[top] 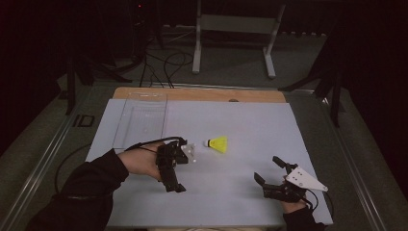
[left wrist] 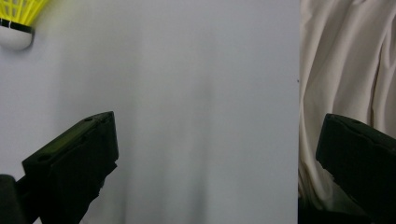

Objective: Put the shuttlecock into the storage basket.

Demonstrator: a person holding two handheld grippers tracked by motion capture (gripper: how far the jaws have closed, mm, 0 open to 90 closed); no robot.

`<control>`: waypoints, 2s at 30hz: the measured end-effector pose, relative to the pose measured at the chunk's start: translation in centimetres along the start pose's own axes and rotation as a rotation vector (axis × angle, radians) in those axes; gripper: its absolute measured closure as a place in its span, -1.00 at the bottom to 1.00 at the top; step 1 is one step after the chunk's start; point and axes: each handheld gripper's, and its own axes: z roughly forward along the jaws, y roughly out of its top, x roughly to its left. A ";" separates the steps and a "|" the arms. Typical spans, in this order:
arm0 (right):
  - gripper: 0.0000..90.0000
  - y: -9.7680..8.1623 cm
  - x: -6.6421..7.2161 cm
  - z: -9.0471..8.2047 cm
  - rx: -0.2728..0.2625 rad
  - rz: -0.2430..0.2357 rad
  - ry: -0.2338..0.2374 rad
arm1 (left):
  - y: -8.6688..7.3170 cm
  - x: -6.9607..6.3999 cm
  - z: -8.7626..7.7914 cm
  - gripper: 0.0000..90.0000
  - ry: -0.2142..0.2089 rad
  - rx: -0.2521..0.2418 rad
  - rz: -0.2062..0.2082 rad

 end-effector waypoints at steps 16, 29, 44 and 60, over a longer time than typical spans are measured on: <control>-0.79 0.0 0.1 0.1 0.002 0.000 0.005 | 1.7 2.7 0.5 -1.00 0.016 -0.041 -0.060; -0.79 0.0 0.1 0.1 0.000 0.001 0.011 | 2.9 5.4 1.0 -1.00 0.055 -0.116 -0.104; -0.79 0.0 0.1 0.2 -0.001 0.000 0.024 | 3.7 8.2 2.0 -1.00 0.142 -0.173 -0.148; -0.79 0.0 0.2 0.2 -0.004 0.004 0.039 | 3.2 10.9 4.1 -0.96 0.149 -0.281 -0.147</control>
